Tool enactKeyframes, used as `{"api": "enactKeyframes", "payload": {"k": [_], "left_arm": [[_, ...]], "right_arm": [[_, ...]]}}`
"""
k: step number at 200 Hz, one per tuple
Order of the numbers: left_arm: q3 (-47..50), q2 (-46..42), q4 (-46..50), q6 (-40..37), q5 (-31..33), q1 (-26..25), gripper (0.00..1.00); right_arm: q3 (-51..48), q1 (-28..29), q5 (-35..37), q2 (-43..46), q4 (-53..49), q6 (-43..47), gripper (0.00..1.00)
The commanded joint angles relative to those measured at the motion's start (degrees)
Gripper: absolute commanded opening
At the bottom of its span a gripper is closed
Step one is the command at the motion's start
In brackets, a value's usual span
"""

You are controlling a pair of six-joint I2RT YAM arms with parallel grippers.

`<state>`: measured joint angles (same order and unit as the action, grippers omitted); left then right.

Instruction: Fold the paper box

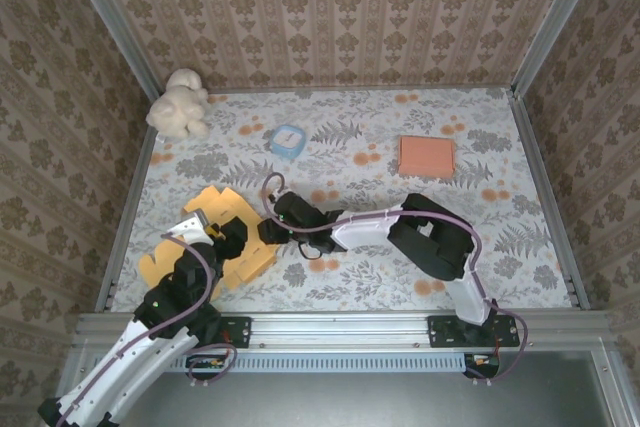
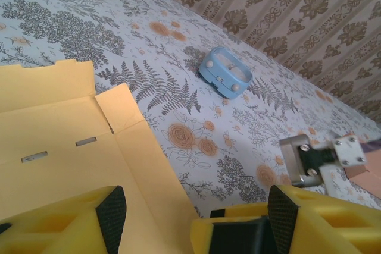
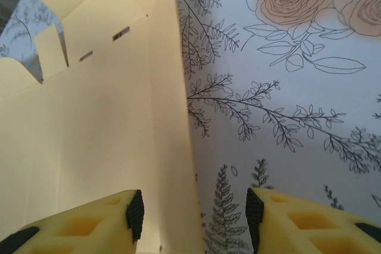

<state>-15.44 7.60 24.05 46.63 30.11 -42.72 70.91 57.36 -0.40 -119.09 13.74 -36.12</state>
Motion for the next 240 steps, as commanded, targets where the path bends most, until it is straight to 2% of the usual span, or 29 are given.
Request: {"api": "enactKeyframes", "payload": {"k": [1, 42, 76, 106, 166, 194, 225, 240], "left_arm": [[0.7, -0.6, -0.9, 0.8, -0.5, -0.3, 0.67], [0.8, -0.7, -1.0, 0.9, -1.1, -0.3, 0.67], [0.7, -0.6, -1.0, 1.1, -1.5, -0.3, 0.67], [0.7, -0.6, -1.0, 1.1, -1.8, -0.2, 0.67], [0.7, -0.7, -0.9, 1.1, -2.0, -0.2, 0.68], [0.7, -0.7, -0.7, 1.2, -1.9, -0.3, 0.67], [0.4, -0.7, -0.6, 1.2, -2.0, -0.2, 0.67], [0.5, -0.8, -0.5, 1.2, -2.0, -0.2, 0.68]], "right_arm": [[2.5, -1.0, -5.8, -2.3, -3.8, 2.8, 0.49], [7.2, -2.5, -13.5, -4.8, -9.7, 6.6, 0.46], [9.3, -2.8, -17.1, -6.5, -12.7, 8.0, 0.45], [10.6, -3.0, -18.6, -7.5, -14.0, 8.6, 0.40], [13.3, -3.3, -19.6, -8.4, -18.4, 10.8, 0.39], [13.4, -3.5, -20.3, -8.1, -19.2, 11.3, 0.26], [11.7, -4.3, -20.4, -5.5, -19.4, 11.9, 0.00], [10.8, -4.8, -20.4, -3.4, -20.4, 12.9, 0.00]]}}
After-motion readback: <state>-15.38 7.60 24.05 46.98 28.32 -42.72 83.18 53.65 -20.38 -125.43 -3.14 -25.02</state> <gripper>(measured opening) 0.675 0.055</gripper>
